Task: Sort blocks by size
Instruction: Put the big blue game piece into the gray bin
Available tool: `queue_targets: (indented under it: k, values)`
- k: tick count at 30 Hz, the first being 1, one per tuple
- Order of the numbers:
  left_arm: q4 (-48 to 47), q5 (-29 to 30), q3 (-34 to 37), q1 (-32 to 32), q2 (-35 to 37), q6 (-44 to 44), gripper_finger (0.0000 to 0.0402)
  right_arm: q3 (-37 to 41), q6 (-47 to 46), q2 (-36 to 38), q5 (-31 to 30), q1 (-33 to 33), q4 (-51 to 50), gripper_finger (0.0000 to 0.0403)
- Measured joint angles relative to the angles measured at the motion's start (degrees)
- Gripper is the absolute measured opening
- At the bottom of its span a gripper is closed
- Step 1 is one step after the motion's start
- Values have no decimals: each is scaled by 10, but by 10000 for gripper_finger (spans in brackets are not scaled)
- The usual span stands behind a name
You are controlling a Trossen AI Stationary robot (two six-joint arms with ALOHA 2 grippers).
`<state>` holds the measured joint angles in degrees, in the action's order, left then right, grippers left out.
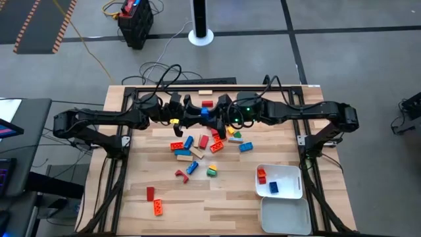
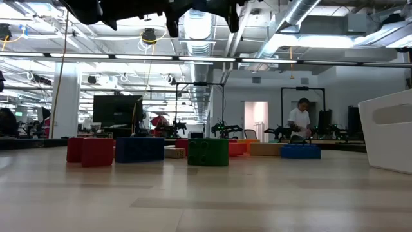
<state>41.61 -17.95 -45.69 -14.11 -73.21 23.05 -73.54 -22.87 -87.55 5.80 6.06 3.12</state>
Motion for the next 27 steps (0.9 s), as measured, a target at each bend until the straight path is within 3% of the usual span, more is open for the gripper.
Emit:
queue_targets:
  k: [2,5,12,16,22,27]
  values:
    - [-13,0,0,0,0,3,131,0,1,0,1,0,-13,161]
    - [-32,15,0,-2,0,17,147,0,-2,0,2,0,-34,161]
    - [-79,24,0,-32,19,58,244,0,-2,0,0,-2,-74,161]
    - [-163,31,0,-45,56,51,272,0,-4,4,77,-3,-137,161]
    - [-310,105,0,-61,123,42,268,0,16,25,242,-25,-325,161]
    - [-382,125,0,-79,154,42,265,0,37,39,285,-82,-522,161]
